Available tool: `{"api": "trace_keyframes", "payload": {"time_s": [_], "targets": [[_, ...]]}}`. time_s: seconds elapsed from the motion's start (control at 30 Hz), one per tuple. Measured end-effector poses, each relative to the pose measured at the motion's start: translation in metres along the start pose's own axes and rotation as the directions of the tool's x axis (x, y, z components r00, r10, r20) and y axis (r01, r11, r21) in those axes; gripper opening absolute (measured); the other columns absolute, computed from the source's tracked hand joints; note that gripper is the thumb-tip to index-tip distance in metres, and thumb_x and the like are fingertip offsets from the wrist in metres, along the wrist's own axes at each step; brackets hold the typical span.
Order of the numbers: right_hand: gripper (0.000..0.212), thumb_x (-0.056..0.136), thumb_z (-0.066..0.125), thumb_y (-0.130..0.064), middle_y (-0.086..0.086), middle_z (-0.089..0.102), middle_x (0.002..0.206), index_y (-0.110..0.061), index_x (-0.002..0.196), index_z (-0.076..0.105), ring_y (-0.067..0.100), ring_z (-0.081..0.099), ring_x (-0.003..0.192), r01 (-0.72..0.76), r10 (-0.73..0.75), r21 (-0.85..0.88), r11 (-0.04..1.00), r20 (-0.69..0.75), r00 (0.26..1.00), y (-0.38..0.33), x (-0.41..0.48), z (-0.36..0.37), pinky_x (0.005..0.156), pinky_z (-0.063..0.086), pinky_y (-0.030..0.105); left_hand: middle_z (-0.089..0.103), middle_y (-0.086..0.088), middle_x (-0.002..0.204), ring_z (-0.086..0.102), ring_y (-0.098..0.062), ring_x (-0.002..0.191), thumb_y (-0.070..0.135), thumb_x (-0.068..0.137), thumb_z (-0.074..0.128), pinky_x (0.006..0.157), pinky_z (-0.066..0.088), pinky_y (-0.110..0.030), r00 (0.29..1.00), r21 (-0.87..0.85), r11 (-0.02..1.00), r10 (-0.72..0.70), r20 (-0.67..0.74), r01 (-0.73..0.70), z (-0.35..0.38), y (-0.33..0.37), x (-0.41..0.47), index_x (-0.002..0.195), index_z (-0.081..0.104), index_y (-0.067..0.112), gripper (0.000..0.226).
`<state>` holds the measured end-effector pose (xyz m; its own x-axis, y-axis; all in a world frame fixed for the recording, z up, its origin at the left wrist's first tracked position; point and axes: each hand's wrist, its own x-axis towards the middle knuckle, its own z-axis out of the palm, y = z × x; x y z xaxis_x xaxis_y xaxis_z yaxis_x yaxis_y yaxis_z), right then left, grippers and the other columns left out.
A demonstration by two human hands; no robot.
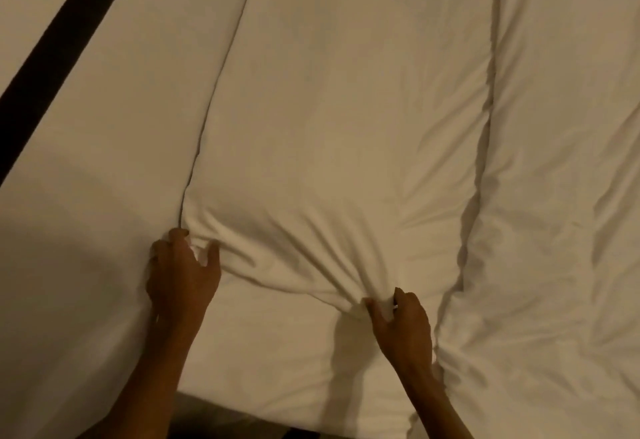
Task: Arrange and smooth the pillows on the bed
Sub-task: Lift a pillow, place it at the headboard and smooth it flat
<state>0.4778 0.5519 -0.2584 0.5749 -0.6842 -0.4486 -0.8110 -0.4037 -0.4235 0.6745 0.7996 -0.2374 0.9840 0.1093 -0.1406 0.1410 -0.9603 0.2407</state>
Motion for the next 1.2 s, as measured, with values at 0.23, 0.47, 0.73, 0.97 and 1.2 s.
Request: {"api": "trace_keyframes", "payload": {"time_s": [0.23,0.47,0.73,0.97,1.2], "targets": [[0.034,0.091,0.067,-0.016,-0.006,0.047,0.070,-0.020,0.069,0.042,0.022,0.048,0.067,0.079,-0.081,-0.086,0.993,-0.017,0.997,0.018,-0.020,0.020,0.054,0.035,0.032,0.065,-0.024,0.101,0.064,-0.041,0.088,0.027,0.069,0.087,0.065,0.048,-0.041,0.993,-0.167,0.986,0.023,0.113,-0.004,0.025,0.011,-0.011,0.101,0.066,-0.004,0.049],[0.044,0.091,0.067,-0.030,0.006,0.053,0.128,-0.015,0.132,0.058,0.027,0.052,0.119,0.159,-0.141,0.067,0.985,-0.224,0.964,0.005,-0.014,-0.006,0.089,0.047,0.033,0.070,-0.020,0.079,0.062,-0.027,0.066,0.036,0.078,0.080,0.055,0.037,-0.027,0.990,-0.338,0.933,-0.138,-0.018,0.124,0.013,0.010,-0.008,0.085,0.066,-0.003,0.042],[0.069,0.102,0.046,-0.042,0.014,0.007,0.166,-0.016,0.159,0.016,0.029,0.000,0.154,0.676,-0.696,-0.175,0.716,-0.097,0.711,-0.121,0.056,0.028,0.125,0.009,0.044,0.073,-0.015,0.071,0.065,-0.023,0.055,0.050,0.075,0.078,0.078,0.059,-0.043,0.767,-0.360,0.699,-0.439,0.467,0.619,0.030,0.002,0.001,0.062,0.065,0.007,0.047],[0.073,0.101,0.045,-0.045,0.013,-0.001,0.167,-0.018,0.159,0.010,0.031,-0.005,0.154,0.777,-0.799,-0.319,0.543,0.089,0.594,-0.099,0.071,0.030,0.124,0.008,0.049,0.069,-0.010,0.069,0.066,-0.030,0.052,0.006,0.085,0.072,0.064,0.060,-0.055,0.815,-0.599,0.567,-0.492,0.305,0.566,0.025,-0.025,-0.015,0.068,0.062,0.013,0.021],[0.069,0.102,0.041,-0.046,0.013,0.006,0.166,-0.019,0.159,0.013,0.030,-0.001,0.154,0.799,-0.840,-0.304,0.518,-0.007,0.542,-0.157,0.096,0.013,0.125,0.003,0.047,0.068,-0.010,0.060,0.067,-0.028,0.046,0.040,0.076,0.082,0.046,0.058,-0.045,0.831,-0.671,0.567,-0.540,0.135,0.478,0.026,-0.018,-0.002,0.059,0.061,0.016,0.036]]}}
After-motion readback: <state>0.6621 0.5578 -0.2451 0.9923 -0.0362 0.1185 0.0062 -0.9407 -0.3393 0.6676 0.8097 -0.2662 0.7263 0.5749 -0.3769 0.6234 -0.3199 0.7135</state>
